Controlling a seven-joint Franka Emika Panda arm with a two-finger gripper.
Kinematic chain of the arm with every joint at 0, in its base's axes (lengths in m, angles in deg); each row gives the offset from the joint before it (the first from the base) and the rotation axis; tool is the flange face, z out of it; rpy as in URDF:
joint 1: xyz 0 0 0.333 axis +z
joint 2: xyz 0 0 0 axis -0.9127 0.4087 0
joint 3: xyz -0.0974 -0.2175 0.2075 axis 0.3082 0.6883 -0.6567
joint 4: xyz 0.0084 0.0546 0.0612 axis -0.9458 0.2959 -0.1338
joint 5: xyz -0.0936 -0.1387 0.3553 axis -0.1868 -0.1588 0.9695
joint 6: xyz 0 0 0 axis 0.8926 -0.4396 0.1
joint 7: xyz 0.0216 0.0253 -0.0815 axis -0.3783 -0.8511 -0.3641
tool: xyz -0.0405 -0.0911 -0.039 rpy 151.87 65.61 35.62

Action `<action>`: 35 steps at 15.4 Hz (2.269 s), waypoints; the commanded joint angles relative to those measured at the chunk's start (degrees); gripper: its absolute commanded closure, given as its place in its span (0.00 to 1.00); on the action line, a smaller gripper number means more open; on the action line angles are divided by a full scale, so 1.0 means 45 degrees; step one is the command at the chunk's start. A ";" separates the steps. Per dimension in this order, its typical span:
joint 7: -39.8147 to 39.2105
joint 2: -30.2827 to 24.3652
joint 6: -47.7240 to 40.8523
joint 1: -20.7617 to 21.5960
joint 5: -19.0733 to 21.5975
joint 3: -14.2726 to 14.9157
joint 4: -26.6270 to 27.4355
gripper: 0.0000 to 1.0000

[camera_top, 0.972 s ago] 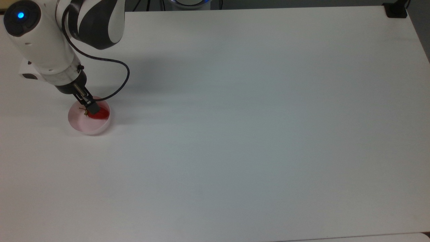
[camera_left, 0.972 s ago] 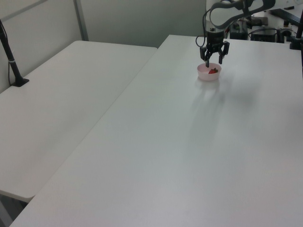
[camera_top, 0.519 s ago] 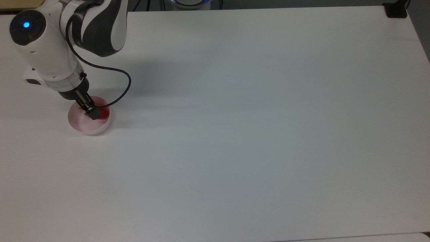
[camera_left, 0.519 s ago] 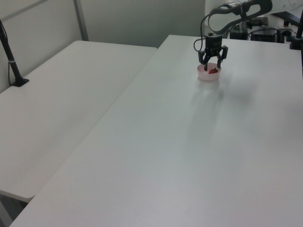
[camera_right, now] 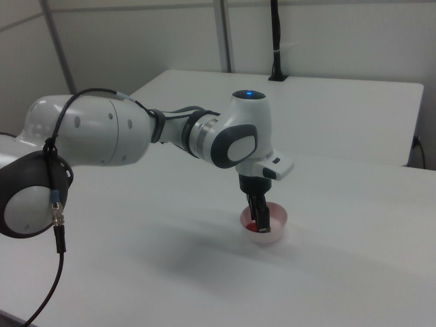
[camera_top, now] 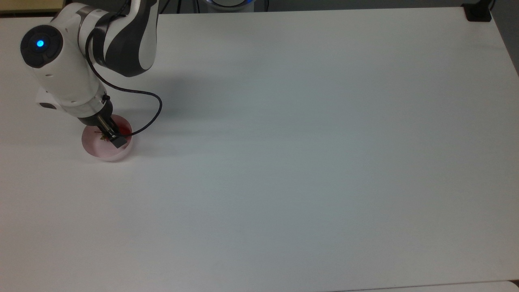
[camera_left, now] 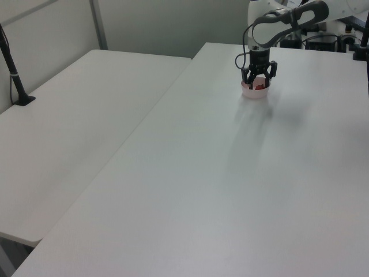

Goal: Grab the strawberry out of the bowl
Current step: 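Close the gripper on the red strawberry inside the bowl, then lift the strawberry out of the bowl and carry it beside the bowl, then lower the strawberry onto the table, open the gripper and raise it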

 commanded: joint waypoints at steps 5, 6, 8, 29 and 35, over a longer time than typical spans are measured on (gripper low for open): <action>0.1138 0.0148 0.1042 0.0291 -0.0348 0.0000 0.0211 0.29; 0.1176 0.0226 0.1120 0.0292 -0.0387 0.0000 0.0212 0.29; 0.1177 0.0266 0.1121 0.0311 -0.0523 0.0000 0.0212 0.45; -0.2333 -0.1433 -0.1067 -0.0076 -0.0719 -0.0020 0.0036 0.53; -0.5870 -0.1199 -0.0620 -0.0917 -0.0876 0.1268 0.0192 0.46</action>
